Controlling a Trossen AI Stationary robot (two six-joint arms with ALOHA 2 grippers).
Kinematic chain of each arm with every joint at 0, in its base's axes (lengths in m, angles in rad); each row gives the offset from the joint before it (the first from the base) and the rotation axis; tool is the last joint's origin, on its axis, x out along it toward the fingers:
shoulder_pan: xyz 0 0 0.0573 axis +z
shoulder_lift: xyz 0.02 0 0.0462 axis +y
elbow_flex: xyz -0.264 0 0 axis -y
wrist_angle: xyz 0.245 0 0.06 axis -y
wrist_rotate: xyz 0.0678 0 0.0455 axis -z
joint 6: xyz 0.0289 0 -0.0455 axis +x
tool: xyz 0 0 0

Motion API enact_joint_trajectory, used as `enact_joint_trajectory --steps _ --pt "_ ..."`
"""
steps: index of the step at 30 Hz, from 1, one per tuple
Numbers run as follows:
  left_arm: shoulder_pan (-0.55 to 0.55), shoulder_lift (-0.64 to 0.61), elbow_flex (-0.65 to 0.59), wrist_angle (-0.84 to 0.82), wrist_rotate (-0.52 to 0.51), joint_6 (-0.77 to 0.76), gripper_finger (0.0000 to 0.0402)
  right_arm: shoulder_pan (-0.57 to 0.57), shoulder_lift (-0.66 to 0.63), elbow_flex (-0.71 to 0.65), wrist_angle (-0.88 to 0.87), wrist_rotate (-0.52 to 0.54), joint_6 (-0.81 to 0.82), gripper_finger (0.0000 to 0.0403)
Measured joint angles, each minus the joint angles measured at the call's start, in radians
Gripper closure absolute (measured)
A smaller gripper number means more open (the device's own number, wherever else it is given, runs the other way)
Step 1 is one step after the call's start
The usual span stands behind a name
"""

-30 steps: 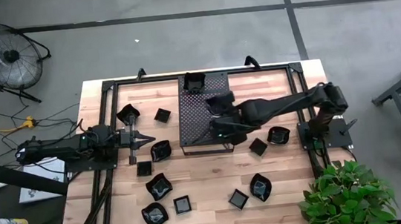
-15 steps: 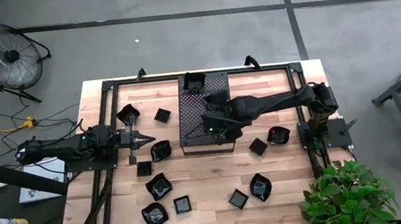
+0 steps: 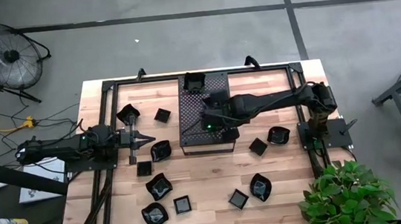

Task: Pick & Place Mini shaped plates
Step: Put the black leaf shaped plate on the shelf, then stack the black leaf shape plate on top of the other black leaf shaped plate on the shelf

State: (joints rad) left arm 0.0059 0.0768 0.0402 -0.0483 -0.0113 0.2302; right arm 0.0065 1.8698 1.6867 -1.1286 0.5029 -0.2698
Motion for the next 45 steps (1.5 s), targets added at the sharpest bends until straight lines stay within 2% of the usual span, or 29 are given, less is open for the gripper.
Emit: enact_joint_trajectory --steps 20,31,37,45 --pt "0.0 0.0 0.0 0.0 0.0 0.0 0.04 -0.041 0.0 0.0 -0.004 -0.05 0.016 0.0402" --pt "0.0 0.0 0.0 0.0 0.0 0.0 0.04 -0.046 0.0 0.0 -0.012 -0.066 0.053 0.0378" --pt "0.0 0.0 0.0 0.0 0.0 0.0 0.04 -0.046 0.0 0.0 -0.024 -0.057 0.072 0.0352" --pt "0.0 0.0 0.0 0.0 0.0 0.0 0.04 -0.046 0.0 0.0 -0.035 -0.044 0.125 0.0283"
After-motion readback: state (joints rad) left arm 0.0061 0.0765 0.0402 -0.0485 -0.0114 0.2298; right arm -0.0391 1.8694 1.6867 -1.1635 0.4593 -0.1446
